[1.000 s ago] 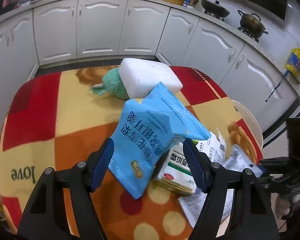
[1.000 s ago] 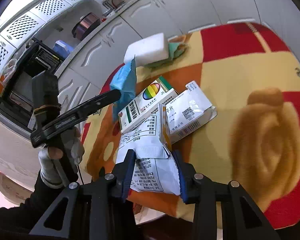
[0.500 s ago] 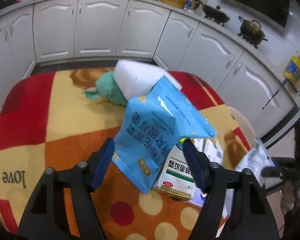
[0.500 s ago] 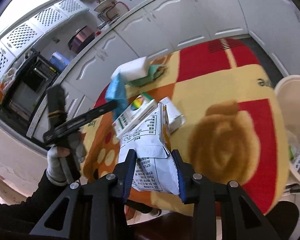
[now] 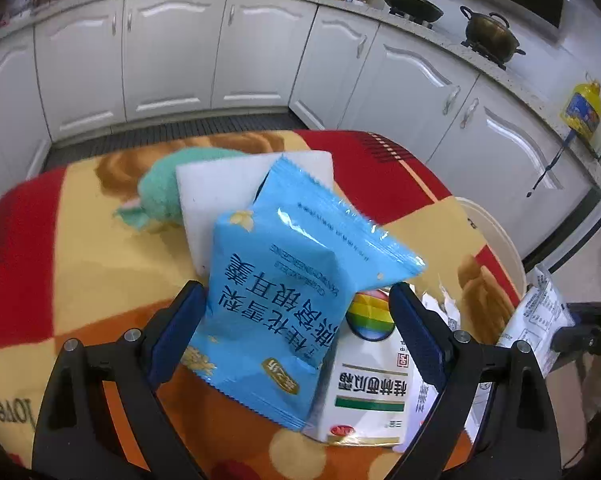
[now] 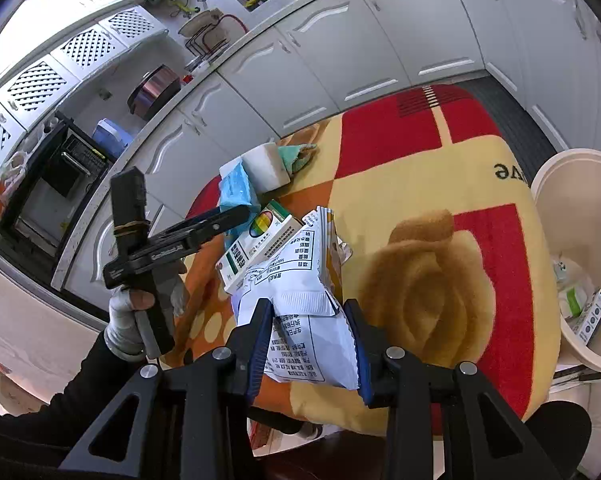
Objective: Collect trash
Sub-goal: 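Grasp the white paper packet with the right gripper while the left lifts the blue packet, then carry the blue packet and white packet with both grippers over the bin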
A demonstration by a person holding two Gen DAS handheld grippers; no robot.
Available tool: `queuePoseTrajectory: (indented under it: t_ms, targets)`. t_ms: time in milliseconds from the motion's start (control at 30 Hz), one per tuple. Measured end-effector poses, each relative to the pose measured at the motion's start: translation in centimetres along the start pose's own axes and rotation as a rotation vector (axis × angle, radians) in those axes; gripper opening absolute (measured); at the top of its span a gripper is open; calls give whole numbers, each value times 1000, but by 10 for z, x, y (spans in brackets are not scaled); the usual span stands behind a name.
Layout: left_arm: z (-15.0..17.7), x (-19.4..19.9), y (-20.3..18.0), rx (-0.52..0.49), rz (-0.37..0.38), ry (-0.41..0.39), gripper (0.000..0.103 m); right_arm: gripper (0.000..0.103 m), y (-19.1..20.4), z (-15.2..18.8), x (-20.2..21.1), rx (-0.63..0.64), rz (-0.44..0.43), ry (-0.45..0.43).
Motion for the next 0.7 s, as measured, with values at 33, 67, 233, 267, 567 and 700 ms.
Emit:
queuePoseTrajectory:
  t_ms: [33, 67, 233, 267, 567, 700]
  targets:
    - [1, 0, 0, 16, 14, 4, 81, 35, -1, 0, 0, 0, 1, 0]
    - [2, -1, 0, 27, 22, 14, 73, 35, -1, 0, 0, 0, 2, 0]
    - [7, 11, -1, 36, -14, 17, 52, 35, 2, -4, -5, 5, 1, -4]
    - [7, 16, 0, 45, -21, 14, 50, 35, 3, -6, -6, 9, 1, -5]
    - [-4, 68, -1, 74, -41, -62, 45, 35, 5, -21, -11, 32, 36, -45]
    - [-7, 77, -20, 45, -31, -71, 45, 35, 1, -27, -7, 37, 67, -73]
Point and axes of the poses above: each gripper's, at about its wrist camera, not at the fingertips, and x roughly against the way its jaws point, y to its left, z to its underside, the point moved 8 cm from there along -x, roughly the way its jaws point, and after that the axes turned 5 degrees about -y, right-handed, at the moved point
